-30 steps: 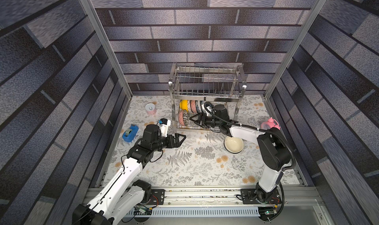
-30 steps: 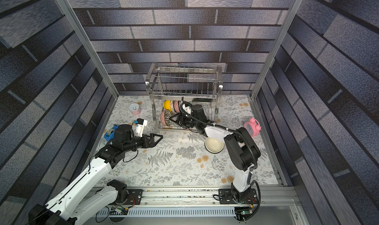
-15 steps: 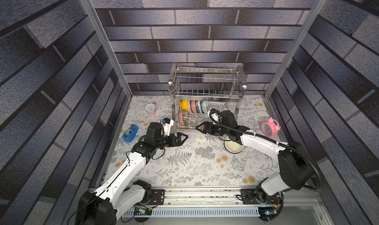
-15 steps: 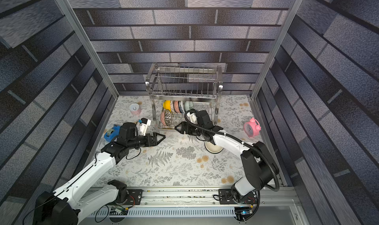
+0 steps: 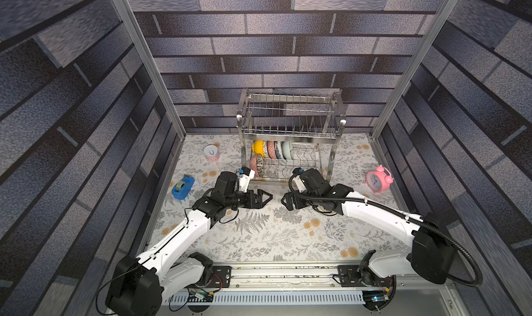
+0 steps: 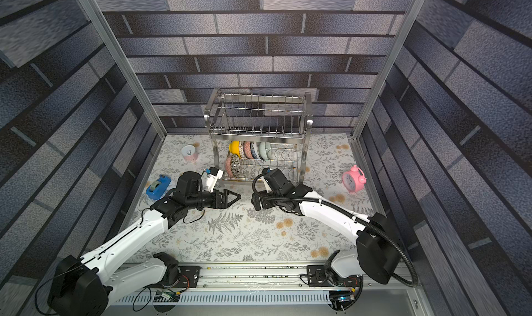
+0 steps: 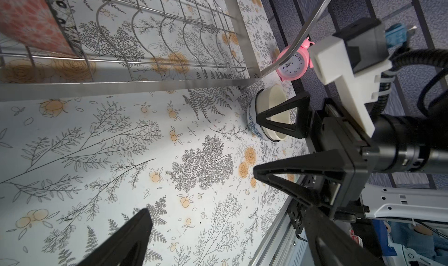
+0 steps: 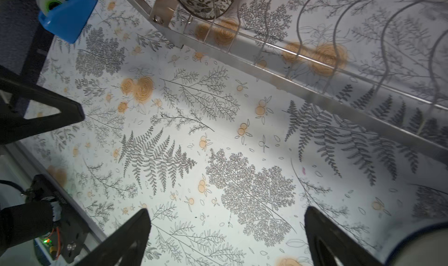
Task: Load bowls into a dish rack
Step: Place the bowl in the dish rack, then pick up the bowl from the bowl.
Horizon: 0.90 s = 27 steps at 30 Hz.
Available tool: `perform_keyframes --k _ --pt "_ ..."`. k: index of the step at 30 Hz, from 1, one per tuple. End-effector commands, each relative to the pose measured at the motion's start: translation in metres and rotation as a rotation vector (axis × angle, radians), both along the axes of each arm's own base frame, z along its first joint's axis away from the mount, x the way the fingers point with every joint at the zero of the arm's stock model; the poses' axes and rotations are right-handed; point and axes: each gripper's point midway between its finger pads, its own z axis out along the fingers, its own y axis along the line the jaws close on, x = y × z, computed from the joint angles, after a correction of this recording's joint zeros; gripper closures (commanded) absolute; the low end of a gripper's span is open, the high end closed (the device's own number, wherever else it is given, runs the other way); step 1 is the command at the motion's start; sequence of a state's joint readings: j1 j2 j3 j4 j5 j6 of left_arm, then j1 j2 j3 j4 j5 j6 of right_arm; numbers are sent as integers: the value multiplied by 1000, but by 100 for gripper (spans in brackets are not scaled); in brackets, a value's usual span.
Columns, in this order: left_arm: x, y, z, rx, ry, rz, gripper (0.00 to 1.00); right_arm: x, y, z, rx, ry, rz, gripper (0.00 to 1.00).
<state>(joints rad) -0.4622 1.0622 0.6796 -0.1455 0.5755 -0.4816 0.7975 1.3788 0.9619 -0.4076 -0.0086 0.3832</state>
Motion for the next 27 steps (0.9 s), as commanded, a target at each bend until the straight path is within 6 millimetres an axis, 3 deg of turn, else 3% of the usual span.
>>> perform_keyframes --k 1,10,21,27 --pt "4 -5 13 -10 -70 -19 0 -3 -32 -4 -139 -49 -56 0" --pt "7 -9 5 -6 -55 -19 0 -15 -63 1 -217 -110 -122 0" --pt "10 -17 0 -7 -43 -30 0 -16 -88 -16 -326 -84 -208 0" --pt "9 -20 -2 -5 -40 -33 0 -13 -90 -32 -369 -54 -244 9"
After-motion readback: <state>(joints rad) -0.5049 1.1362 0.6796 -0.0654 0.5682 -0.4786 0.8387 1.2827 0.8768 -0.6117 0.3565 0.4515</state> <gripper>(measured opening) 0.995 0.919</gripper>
